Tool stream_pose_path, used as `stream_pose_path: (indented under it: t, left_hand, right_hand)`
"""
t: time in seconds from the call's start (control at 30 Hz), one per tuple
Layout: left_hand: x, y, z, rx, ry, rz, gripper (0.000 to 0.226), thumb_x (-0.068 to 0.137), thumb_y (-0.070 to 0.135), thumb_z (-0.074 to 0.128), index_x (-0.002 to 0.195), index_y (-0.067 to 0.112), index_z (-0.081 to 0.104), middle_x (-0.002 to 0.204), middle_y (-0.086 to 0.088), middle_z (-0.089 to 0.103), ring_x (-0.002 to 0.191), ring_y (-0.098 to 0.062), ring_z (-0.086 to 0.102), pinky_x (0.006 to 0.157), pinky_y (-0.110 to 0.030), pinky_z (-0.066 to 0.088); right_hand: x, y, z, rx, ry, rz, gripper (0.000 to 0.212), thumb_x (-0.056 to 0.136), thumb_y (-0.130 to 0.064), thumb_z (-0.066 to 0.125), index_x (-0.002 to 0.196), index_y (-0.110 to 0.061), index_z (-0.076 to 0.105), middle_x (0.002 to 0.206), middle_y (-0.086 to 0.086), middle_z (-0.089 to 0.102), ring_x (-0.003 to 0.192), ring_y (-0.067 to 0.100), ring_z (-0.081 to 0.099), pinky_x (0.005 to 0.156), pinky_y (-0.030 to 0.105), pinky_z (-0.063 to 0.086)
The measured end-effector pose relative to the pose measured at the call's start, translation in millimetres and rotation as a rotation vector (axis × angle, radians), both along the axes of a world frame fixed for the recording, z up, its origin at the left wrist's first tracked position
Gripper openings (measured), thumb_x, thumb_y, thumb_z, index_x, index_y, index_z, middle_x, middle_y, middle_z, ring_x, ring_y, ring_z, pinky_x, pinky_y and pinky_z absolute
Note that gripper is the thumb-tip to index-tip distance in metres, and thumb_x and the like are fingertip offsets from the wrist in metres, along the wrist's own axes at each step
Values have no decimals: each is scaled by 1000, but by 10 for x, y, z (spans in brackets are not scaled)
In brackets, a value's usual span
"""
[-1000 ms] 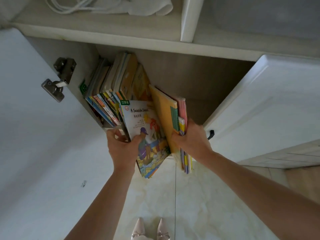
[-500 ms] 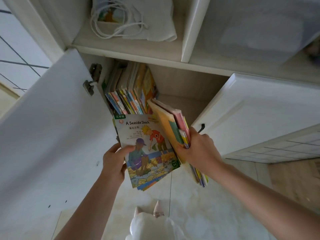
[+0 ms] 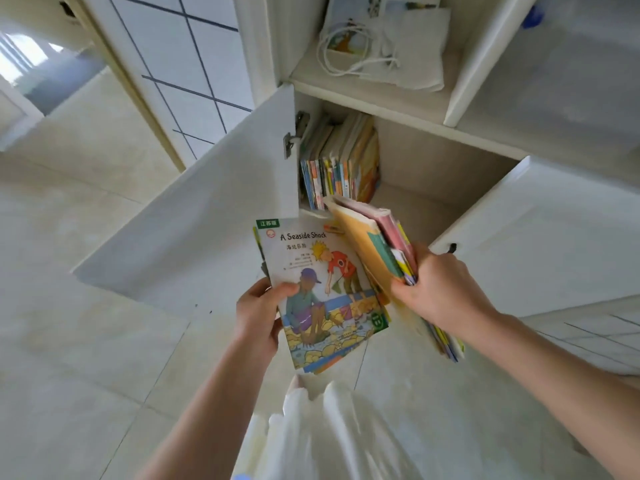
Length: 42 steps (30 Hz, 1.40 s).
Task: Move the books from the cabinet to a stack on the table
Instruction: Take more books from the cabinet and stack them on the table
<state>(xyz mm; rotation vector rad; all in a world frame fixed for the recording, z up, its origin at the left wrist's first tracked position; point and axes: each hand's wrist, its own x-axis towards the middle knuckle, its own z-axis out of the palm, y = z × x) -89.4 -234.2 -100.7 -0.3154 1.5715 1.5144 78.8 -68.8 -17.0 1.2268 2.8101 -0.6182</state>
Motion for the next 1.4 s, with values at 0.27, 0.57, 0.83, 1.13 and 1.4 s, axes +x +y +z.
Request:
stream_pose_path:
  t: [0.27,0.57,0.83,1.13,1.4]
  left_hand:
    - [810,-661,105,-14,4,329,26,79,-2,68,101,11,65,97,-9,73,92,-29,68,72,-40,58]
    - [2052,-1614,186,18,33,727,28,82,3,68,109,11,64,97,-9,75,93,-31,69,76,-47,59]
    - [3064,-2657,249,-2,42,1192,38,77,6,74,113,9,61,101,-11,74,103,-35,65,88,-57,53]
    - [4487,-3793,370,-32,167,1614,29,77,-4,66,104,7,67,100,-12,75,94,-34,69,85,-50,55]
    - [5934,-4864,428,-72,178,1912,33,76,-6,64,107,4,67,105,-17,72,96,-40,68,87,-58,52]
  right_hand:
    - [228,-222,23,-80,3,267,16,78,-34,61,88,-22,56,67,-2,64,62,22,62,55,30,49]
    - [442,-791,179,-106,-20,727,14,76,-29,62,84,-25,51,61,-7,61,52,9,59,43,23,43]
    - [481,-2025,284,-176,-99,1117,18,82,-38,58,97,-28,56,77,-6,64,64,12,60,51,25,47]
    - [1008,-3769,391,-176,-147,1492,16,79,-31,62,90,-33,51,76,-5,62,64,13,57,52,25,43]
    - [1999,-5418,384,-177,-178,1733,14,76,-22,64,89,-22,57,69,-8,58,59,10,58,47,23,48]
